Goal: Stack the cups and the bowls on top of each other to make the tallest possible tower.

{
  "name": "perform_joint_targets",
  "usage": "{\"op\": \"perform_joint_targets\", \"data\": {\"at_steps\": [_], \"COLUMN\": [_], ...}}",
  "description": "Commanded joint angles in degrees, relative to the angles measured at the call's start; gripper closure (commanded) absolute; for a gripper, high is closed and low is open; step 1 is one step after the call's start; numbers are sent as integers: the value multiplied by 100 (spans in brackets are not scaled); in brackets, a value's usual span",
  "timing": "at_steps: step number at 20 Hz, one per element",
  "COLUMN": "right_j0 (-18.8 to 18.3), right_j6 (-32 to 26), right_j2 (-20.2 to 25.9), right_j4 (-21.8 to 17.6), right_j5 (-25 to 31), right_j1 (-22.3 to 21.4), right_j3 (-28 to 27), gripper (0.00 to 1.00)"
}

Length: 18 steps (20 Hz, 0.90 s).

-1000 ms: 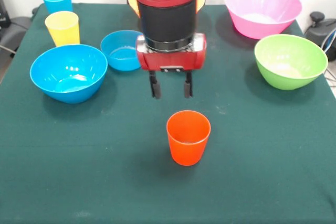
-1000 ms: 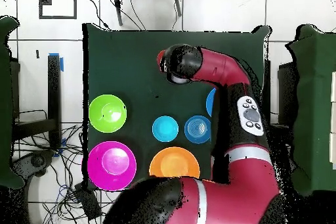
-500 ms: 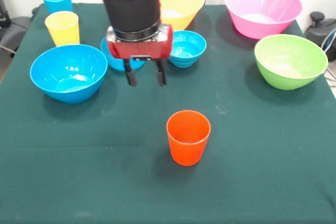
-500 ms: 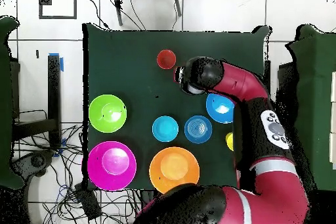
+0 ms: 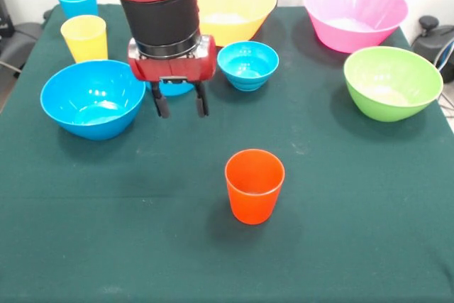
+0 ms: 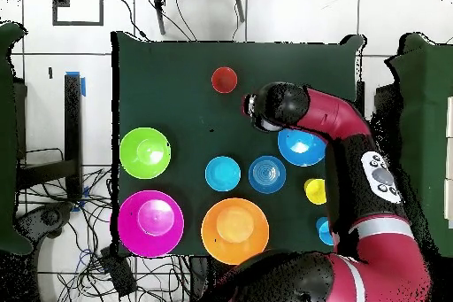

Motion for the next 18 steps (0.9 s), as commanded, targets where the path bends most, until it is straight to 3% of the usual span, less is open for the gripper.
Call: {"op": "perform_joint_targets", "data": {"at_steps": [1, 11, 18], "right_j0": [130, 24, -56], "right_j6": [-1026, -671, -730], "right_j2": [741, 1006, 1156], "right_j4": [-733, -748, -703], "right_j5": [-561, -464, -181], "right_j1": [417, 346, 305], "right_j3": [29, 201, 123], "gripper": [0, 0, 0]}}
